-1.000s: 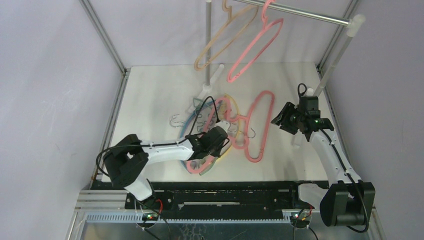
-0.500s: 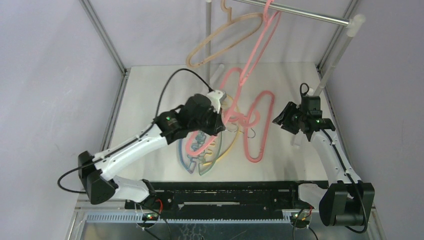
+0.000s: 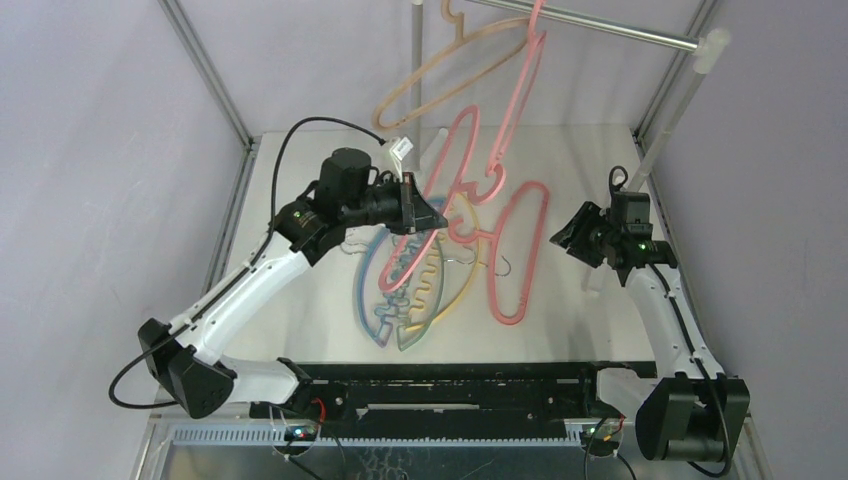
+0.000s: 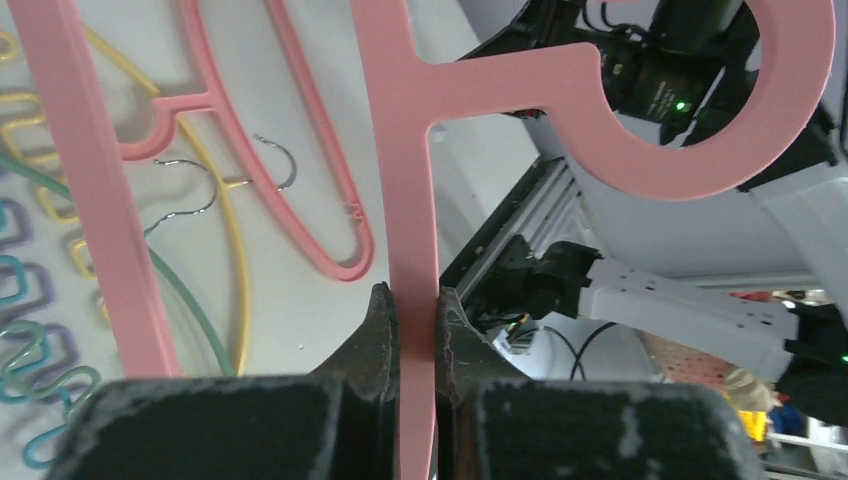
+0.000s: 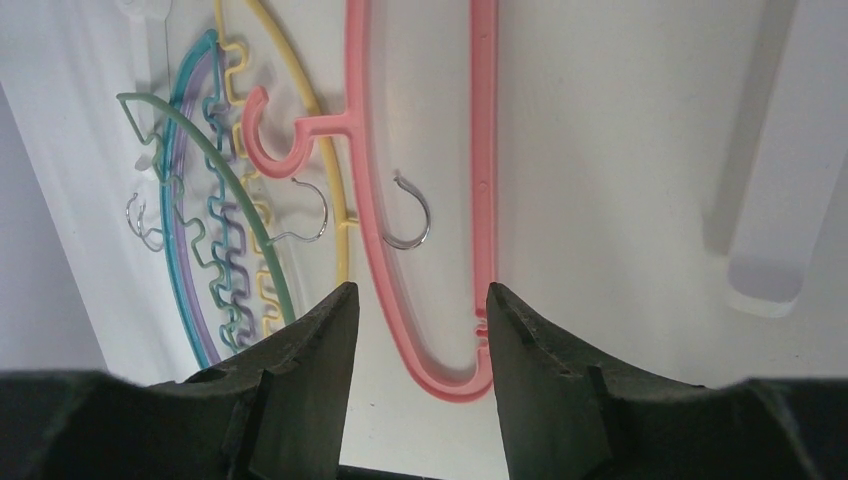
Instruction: Organize the hangers
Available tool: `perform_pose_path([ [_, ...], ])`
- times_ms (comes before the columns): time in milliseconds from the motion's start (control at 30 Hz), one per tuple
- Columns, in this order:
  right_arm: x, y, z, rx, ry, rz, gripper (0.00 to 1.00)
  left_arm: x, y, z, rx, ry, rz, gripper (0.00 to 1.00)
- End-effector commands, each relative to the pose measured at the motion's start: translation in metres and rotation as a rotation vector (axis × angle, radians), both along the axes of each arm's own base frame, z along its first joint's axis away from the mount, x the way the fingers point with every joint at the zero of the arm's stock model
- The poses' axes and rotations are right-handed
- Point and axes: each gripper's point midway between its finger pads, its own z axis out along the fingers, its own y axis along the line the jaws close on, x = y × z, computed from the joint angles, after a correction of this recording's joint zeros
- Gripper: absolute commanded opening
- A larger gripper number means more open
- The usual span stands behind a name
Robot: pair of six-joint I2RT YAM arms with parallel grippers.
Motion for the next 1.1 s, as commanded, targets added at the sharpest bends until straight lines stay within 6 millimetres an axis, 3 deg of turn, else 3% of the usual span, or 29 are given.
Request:
perform_pose_path([
  [0, 0.005, -0.002, 0.01, -0.001, -0.05, -0.002, 0.58, -0.019, -0.002, 0.04, -0.173, -0.043, -0.124, 0.0],
  [200, 0.008, -0.003, 0.012, 0.001, -0.054, -0.005, 0.58, -0.043, 0.005, 0.031, -0.179, -0.065, -0.256, 0.0],
  [467, 0.016, -0.002, 0.018, 0.007, -0.062, -0.005, 0.58, -0.041, 0.006, 0.074, -0.292, -0.132, -0.319, 0.0],
  [800, 0.019, -0.006, 0.022, -0.003, -0.068, -0.018, 0.58, 0.011, -0.004, 0.101, -0.391, -0.153, -0.277, 0.0],
  [900, 0.023, -0.009, 0.027, 0.002, -0.078, -0.027, 0.58, 0.03, -0.016, 0.125, -0.456, -0.18, -0.295, 0.0],
  [1067, 0.031, -0.011, 0.036, 0.005, -0.095, -0.035, 0.58, 0.054, -0.032, 0.18, -0.55, -0.225, -0.327, 0.0],
])
